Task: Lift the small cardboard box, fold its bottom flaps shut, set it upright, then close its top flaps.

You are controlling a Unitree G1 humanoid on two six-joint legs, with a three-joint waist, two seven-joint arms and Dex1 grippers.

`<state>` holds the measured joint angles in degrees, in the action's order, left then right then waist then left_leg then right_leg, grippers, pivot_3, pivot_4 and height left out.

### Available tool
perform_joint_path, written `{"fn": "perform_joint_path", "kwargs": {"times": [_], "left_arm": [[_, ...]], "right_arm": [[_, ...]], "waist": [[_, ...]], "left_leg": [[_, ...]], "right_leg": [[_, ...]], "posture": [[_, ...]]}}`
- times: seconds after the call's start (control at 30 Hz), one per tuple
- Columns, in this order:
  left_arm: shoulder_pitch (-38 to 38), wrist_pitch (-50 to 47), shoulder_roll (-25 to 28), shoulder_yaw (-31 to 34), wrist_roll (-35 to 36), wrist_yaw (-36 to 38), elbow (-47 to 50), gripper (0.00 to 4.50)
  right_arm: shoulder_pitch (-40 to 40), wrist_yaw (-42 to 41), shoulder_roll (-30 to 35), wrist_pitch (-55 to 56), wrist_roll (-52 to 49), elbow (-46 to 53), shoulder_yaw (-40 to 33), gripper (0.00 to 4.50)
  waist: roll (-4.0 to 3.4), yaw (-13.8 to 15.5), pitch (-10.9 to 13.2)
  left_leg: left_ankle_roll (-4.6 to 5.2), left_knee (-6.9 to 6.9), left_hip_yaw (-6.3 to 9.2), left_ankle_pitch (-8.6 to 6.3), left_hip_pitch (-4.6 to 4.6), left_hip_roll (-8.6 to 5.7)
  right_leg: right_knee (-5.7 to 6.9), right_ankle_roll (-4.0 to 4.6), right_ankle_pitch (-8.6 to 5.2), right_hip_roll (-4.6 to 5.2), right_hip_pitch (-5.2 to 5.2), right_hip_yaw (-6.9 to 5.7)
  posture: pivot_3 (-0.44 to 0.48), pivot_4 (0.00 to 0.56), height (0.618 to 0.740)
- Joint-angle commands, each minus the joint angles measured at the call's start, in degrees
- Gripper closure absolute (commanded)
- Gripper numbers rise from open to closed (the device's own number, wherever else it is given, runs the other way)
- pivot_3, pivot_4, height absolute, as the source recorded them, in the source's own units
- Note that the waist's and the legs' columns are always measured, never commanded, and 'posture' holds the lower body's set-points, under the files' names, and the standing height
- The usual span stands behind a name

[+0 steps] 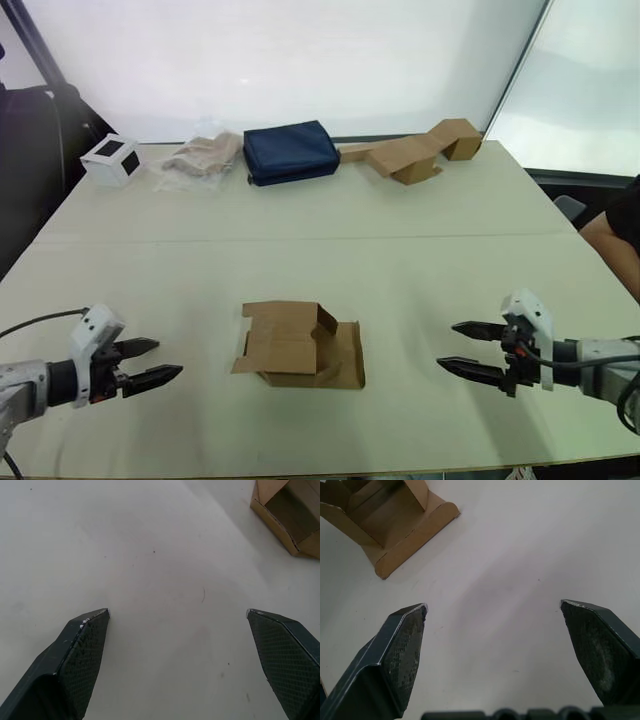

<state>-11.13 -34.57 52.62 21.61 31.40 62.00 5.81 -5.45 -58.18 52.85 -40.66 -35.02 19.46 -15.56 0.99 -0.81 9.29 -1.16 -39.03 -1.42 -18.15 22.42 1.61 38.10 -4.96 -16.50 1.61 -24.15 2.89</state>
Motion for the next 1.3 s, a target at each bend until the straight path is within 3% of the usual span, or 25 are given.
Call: {"fn": "perform_joint_path", "kwargs": {"times": [0.03,0.6,0.87,1.1,1.3], "left_arm": [[0.02,1.47,-0.14,1.54,-0.14,0.03,0.21,0.00],[1.18,1.91,0.67,1.45,-0.62,-0.46,-1.78,0.00],[5.12,1.52,-1.04,1.00,0.52,-1.08,-3.68,0.00],[8.11,-28.33,1.87,0.58,20.06,5.97,-4.51,0.00],[17.77,-41.62,-0.46,-2.53,26.95,4.34,-7.73,0.00]], "right_arm": [[0.81,0.72,0.19,0.70,0.77,1.16,0.43,0.02],[1.60,0.06,-0.18,2.31,1.41,-0.65,1.02,0.02],[5.06,-0.88,1.14,3.52,3.76,-2.90,3.17,0.02],[5.61,-1.27,3.68,-4.75,-5.89,11.11,0.74,0.02],[9.34,3.94,3.83,-11.56,-13.86,21.38,0.72,0.02]], "waist": [[0.00,-0.01,0.00],[0.00,-0.01,0.00],[-0.01,-0.02,-0.01],[0.00,-0.22,-0.01],[0.01,0.16,-0.01]], "left_leg": [[0.00,0.00,0.00,0.00,0.00,0.00],[0.00,-0.01,0.00,0.00,0.00,0.00],[0.00,-0.04,-0.02,0.00,-0.01,0.00],[0.04,-0.09,-0.01,-0.02,-0.02,0.02],[0.04,-0.11,0.06,-0.02,-0.03,0.01]], "right_leg": [[0.00,0.00,0.00,0.00,0.00,0.00],[0.01,0.00,0.00,-0.01,0.00,0.00],[0.03,-0.01,0.00,-0.03,0.00,-0.02],[0.09,-0.01,0.00,-0.05,-0.01,-0.03],[0.08,-0.01,0.00,-0.07,0.05,-0.10]], "posture": [[0.000,0.150,0.740],[0.000,0.150,0.740],[0.000,0.150,0.740],[0.000,0.150,0.740],[0.000,0.150,0.740]]}}
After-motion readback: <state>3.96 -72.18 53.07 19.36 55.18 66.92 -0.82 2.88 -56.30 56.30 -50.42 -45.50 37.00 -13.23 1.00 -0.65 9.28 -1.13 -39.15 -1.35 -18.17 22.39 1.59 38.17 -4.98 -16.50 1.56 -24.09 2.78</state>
